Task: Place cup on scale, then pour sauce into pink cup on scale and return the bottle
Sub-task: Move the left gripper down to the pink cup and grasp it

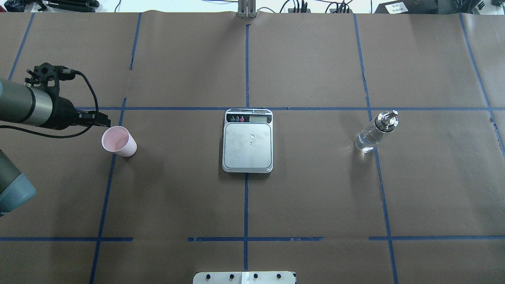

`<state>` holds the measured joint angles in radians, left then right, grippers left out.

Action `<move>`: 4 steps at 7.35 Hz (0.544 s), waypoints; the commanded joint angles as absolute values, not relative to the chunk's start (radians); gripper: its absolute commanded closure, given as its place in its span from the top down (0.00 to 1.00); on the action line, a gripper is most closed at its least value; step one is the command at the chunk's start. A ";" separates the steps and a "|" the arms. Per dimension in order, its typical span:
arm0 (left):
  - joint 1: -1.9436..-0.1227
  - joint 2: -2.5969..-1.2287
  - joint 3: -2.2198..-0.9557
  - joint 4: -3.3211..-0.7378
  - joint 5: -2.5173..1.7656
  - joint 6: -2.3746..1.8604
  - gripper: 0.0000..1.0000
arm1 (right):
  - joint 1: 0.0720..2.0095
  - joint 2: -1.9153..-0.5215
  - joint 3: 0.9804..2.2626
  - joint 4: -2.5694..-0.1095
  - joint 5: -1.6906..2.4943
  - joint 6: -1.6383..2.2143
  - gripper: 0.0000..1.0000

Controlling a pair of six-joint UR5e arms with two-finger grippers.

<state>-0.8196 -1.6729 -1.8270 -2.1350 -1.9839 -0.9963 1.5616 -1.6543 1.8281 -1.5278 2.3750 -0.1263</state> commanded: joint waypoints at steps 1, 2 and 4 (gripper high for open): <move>-0.781 -1.671 -1.818 -2.135 -1.967 -0.997 0.68 | 1.562 -1.655 1.827 -1.528 2.375 -0.127 1.00; -0.767 -1.667 -1.818 -2.134 -1.950 -0.997 0.66 | 1.563 -1.658 1.827 -1.528 2.375 -0.127 1.00; -0.747 -1.660 -1.818 -2.134 -1.936 -0.997 0.56 | 1.563 -1.661 1.827 -1.528 2.376 -0.127 1.00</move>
<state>-0.7588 -1.6650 -1.8180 -2.1340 -1.9440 -0.9971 1.5628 -1.6592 1.8270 -1.5278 2.3756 -0.1267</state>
